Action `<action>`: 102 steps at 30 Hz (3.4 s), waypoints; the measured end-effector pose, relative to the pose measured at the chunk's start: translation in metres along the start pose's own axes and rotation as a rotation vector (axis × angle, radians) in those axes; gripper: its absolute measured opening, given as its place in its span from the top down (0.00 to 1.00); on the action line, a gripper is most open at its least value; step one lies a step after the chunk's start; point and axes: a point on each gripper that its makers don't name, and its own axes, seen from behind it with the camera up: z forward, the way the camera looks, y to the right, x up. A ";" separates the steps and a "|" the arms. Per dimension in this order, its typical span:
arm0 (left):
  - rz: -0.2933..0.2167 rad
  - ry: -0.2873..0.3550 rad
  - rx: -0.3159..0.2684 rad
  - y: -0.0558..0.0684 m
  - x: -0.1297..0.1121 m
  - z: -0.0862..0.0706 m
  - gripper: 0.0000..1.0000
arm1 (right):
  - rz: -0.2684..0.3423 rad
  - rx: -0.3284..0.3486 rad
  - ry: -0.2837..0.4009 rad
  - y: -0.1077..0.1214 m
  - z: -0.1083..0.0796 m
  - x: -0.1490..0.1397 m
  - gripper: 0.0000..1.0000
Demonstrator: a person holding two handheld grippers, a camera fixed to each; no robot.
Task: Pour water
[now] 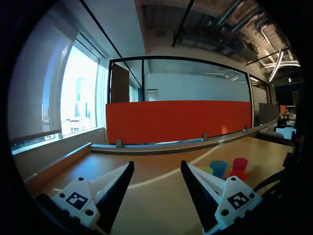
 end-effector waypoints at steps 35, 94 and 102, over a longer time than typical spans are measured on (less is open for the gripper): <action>-0.063 -0.044 -0.149 0.019 0.085 0.017 0.12 | 0.009 0.169 -0.059 -0.025 0.007 0.080 0.01; 0.070 -0.172 -0.703 0.131 0.038 -0.017 0.12 | -0.202 0.617 -0.287 -0.100 -0.020 0.035 0.01; 0.115 -0.198 -0.730 0.139 0.022 -0.022 0.12 | -0.215 0.641 -0.302 -0.104 -0.022 0.035 0.01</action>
